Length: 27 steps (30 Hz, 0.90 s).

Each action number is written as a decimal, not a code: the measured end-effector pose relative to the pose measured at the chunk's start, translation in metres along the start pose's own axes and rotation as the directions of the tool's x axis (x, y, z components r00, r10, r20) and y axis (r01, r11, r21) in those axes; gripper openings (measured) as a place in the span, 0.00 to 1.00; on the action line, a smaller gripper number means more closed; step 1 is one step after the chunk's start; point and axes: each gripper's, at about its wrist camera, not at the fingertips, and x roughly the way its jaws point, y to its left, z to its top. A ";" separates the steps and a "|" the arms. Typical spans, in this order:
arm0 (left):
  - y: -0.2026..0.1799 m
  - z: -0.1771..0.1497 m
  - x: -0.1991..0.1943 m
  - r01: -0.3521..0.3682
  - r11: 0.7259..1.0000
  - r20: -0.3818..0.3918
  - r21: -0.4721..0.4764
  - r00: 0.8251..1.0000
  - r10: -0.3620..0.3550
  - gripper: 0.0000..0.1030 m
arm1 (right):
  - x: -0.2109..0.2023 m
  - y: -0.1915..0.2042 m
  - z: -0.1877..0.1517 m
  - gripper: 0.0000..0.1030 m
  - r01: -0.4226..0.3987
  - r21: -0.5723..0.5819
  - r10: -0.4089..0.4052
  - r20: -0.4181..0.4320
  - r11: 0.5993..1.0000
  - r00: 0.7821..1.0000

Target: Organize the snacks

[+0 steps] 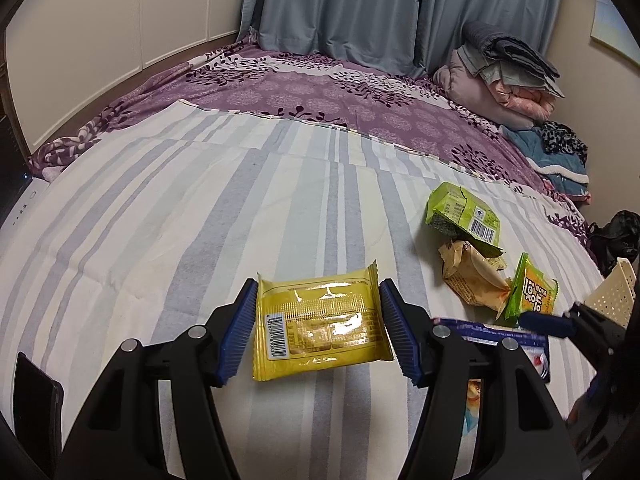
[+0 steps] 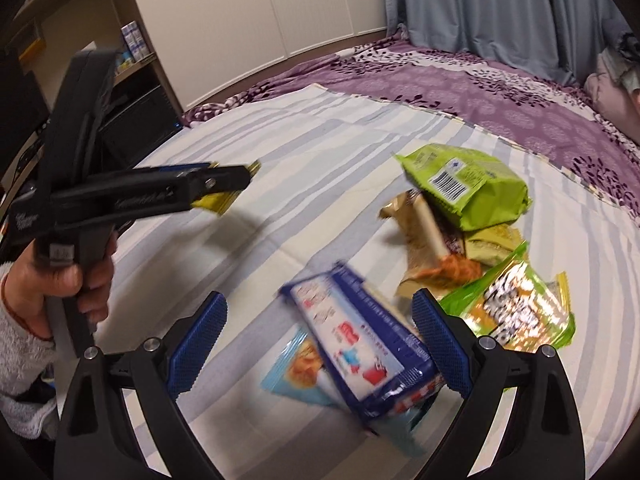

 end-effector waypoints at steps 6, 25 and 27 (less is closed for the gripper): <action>0.000 0.000 0.000 0.000 1.000 -0.001 0.000 1.000 0.000 0.61 | -0.008 0.013 -0.020 0.89 0.008 0.012 -0.008 -0.025 1.000 1.000; 0.003 -0.002 0.000 0.001 1.000 -0.008 -0.012 1.000 -0.001 0.61 | 0.033 -0.002 -0.004 0.51 0.173 0.006 -0.172 -0.050 0.985 0.984; 0.003 -0.002 0.000 0.001 1.000 -0.007 -0.011 1.000 -0.001 0.61 | 0.029 -0.002 -0.005 0.45 0.174 0.009 -0.174 -0.043 0.985 0.984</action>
